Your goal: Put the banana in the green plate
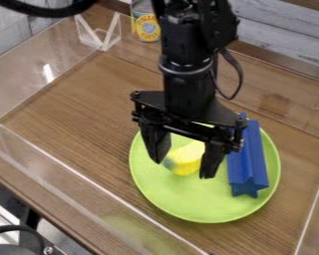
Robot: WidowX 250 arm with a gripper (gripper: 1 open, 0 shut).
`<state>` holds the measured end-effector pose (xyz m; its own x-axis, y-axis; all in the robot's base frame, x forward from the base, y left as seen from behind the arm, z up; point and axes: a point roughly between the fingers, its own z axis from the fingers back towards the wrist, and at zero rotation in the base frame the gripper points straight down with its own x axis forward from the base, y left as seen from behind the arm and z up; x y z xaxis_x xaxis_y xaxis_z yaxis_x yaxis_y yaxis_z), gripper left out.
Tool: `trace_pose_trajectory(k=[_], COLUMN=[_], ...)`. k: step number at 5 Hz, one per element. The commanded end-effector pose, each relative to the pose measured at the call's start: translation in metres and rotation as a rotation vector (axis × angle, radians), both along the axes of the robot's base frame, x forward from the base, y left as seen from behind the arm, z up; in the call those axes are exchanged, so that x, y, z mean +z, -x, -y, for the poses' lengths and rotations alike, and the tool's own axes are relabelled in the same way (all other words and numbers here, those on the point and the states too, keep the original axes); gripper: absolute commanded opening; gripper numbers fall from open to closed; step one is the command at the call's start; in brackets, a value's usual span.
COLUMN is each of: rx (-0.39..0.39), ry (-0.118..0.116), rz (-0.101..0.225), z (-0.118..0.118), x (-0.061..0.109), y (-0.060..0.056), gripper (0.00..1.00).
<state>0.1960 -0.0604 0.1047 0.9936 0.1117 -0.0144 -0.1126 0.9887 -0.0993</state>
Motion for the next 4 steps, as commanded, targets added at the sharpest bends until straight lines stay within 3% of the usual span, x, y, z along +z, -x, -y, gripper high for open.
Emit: trace_pose_trajectory(k=[1,4], rx=[0.004,0.002], ry=[0.005,-0.002], rz=[0.038,0.027], z=[-0.0007,-0.0029], x=[0.0090,0.0050], y=[-0.0090,-0.0109], gripper=[1.00,1.00])
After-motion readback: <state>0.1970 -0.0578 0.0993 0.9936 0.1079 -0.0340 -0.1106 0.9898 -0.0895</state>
